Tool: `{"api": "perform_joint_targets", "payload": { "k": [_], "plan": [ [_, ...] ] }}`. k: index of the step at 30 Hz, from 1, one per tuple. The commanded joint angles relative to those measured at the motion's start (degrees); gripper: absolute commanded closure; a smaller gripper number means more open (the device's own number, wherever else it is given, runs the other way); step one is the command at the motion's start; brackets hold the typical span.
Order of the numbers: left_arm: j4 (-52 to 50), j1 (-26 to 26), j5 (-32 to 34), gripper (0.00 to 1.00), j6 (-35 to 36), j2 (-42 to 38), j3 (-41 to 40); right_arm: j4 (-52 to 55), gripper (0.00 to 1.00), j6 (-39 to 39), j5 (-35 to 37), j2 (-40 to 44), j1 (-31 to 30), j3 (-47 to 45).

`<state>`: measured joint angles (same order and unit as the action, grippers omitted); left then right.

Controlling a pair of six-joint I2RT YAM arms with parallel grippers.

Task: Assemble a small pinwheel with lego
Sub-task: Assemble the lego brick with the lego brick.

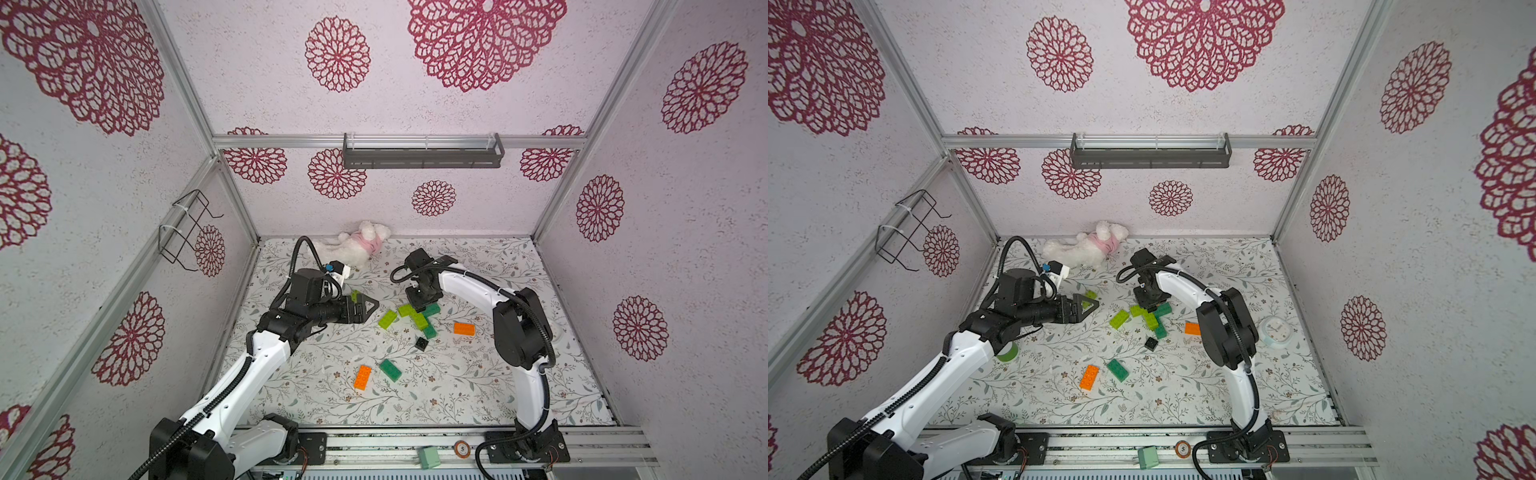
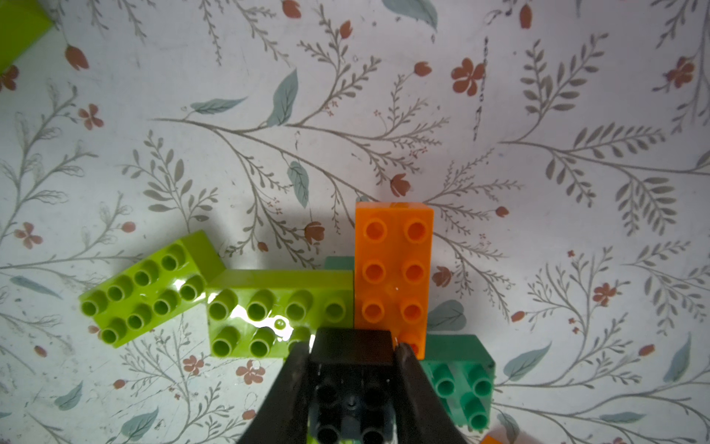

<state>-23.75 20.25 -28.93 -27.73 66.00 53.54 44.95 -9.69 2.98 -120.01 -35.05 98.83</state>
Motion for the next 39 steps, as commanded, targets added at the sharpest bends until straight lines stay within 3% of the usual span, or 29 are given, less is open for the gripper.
{"api": "perform_joint_targets", "payload": {
  "k": [1,22,32,39],
  "plan": [
    [-0.32,0.46,0.58,0.03,1.11,-0.06,1.87,3.16,0.85,-0.85,0.40,-1.21,-0.12,-2.70],
    [-1.11,0.97,3.83,0.03,1.89,-1.38,1.81,0.27,0.83,-3.32,2.06,0.72,0.07,-6.33],
    [-1.66,1.87,4.72,0.03,2.47,-1.56,1.86,-0.89,0.68,-6.67,3.17,3.71,0.68,-5.80],
    [-1.84,1.99,5.02,0.03,2.59,-1.62,2.00,-1.27,0.51,-7.04,1.94,4.67,0.69,-4.34]
  ]
}}
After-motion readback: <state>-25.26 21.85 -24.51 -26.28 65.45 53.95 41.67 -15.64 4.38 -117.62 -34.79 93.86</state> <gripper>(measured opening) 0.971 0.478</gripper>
